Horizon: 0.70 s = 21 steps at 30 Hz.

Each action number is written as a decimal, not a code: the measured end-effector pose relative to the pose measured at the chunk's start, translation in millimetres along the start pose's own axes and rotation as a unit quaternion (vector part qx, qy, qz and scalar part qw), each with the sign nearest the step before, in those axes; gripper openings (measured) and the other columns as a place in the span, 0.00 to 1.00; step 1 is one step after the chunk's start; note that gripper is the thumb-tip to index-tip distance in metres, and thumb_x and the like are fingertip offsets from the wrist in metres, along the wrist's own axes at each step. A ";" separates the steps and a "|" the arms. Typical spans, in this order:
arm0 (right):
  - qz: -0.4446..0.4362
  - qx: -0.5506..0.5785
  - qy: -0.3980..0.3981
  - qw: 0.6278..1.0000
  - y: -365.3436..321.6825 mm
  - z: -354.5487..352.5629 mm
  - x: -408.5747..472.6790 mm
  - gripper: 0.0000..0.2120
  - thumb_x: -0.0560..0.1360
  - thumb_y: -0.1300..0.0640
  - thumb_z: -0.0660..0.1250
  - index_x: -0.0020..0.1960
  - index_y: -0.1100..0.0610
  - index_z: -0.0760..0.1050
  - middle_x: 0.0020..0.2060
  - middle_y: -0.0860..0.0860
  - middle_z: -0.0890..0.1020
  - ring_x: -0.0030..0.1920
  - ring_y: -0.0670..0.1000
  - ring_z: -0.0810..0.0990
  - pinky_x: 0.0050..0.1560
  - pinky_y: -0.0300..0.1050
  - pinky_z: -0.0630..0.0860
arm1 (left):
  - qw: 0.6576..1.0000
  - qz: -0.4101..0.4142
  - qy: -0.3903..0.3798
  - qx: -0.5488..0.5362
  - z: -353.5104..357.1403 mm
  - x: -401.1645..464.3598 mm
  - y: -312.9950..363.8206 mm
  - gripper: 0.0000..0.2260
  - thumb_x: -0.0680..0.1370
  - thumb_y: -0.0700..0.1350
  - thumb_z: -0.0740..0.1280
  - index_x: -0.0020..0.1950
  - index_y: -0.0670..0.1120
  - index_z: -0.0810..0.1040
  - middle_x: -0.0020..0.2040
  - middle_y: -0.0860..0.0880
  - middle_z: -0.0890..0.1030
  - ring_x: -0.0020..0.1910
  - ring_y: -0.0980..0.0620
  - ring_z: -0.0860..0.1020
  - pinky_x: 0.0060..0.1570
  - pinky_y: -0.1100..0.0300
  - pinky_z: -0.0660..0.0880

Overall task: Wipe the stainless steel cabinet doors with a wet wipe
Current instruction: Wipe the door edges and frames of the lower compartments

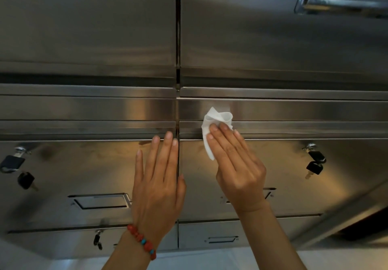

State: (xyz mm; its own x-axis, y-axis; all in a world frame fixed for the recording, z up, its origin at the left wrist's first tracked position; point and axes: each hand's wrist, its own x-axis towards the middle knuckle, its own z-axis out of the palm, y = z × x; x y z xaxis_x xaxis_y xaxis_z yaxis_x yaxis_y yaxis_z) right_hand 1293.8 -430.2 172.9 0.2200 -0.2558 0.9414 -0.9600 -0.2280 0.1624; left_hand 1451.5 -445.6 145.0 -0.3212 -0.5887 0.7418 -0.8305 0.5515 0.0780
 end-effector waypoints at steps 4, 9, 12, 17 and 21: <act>0.017 -0.007 0.007 1.000 3.6 -2.7 -3.6 0.11 0.75 0.69 0.67 0.56 0.64 0.79 0.57 0.57 0.80 0.60 0.53 0.78 0.58 0.51 0.77 | 1.000 0.011 -0.014 0.007 0.8 -0.3 8.3 0.26 0.75 0.45 0.57 0.72 0.38 0.59 0.73 0.41 0.61 0.73 0.42 0.58 0.68 0.40 0.57; 0.031 -0.015 0.006 0.999 11.7 -9.5 -6.7 0.12 0.75 0.70 0.64 0.56 0.64 0.79 0.57 0.57 0.80 0.60 0.53 0.78 0.58 0.51 0.77 | 0.999 0.025 -0.016 -0.019 2.9 6.3 21.8 0.25 0.76 0.45 0.56 0.72 0.38 0.61 0.72 0.41 0.63 0.72 0.43 0.60 0.68 0.40 0.58; 0.037 -0.026 0.002 0.999 18.0 -15.0 -8.5 0.13 0.73 0.72 0.66 0.56 0.64 0.79 0.57 0.57 0.79 0.60 0.54 0.78 0.58 0.52 0.77 | 0.999 0.019 -0.019 -0.023 4.3 8.4 29.1 0.25 0.75 0.45 0.57 0.71 0.38 0.63 0.72 0.42 0.63 0.72 0.43 0.60 0.67 0.39 0.58; 0.055 -0.032 0.001 0.998 23.5 -18.3 -10.9 0.15 0.70 0.74 0.68 0.55 0.65 0.80 0.57 0.58 0.80 0.60 0.55 0.78 0.58 0.52 0.77 | 0.999 0.024 -0.028 -0.004 4.7 10.8 36.8 0.25 0.75 0.45 0.57 0.71 0.38 0.63 0.72 0.43 0.62 0.72 0.45 0.61 0.68 0.39 0.58; 0.083 -0.041 0.011 0.996 31.9 -22.1 -16.4 0.13 0.71 0.73 0.69 0.55 0.66 0.79 0.56 0.60 0.79 0.59 0.57 0.78 0.58 0.54 0.77 | 0.999 0.029 -0.036 0.007 4.2 13.2 42.5 0.24 0.75 0.45 0.57 0.70 0.38 0.65 0.71 0.42 0.65 0.70 0.43 0.64 0.65 0.38 0.63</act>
State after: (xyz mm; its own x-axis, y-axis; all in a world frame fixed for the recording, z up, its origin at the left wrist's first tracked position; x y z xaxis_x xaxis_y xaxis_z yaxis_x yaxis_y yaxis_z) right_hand 1255.7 -412.5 169.2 0.0548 -0.2621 0.9635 -0.9939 -0.1073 0.0274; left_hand 1410.1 -432.4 155.2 -0.4014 -0.5973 0.6944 -0.8156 0.5780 0.0257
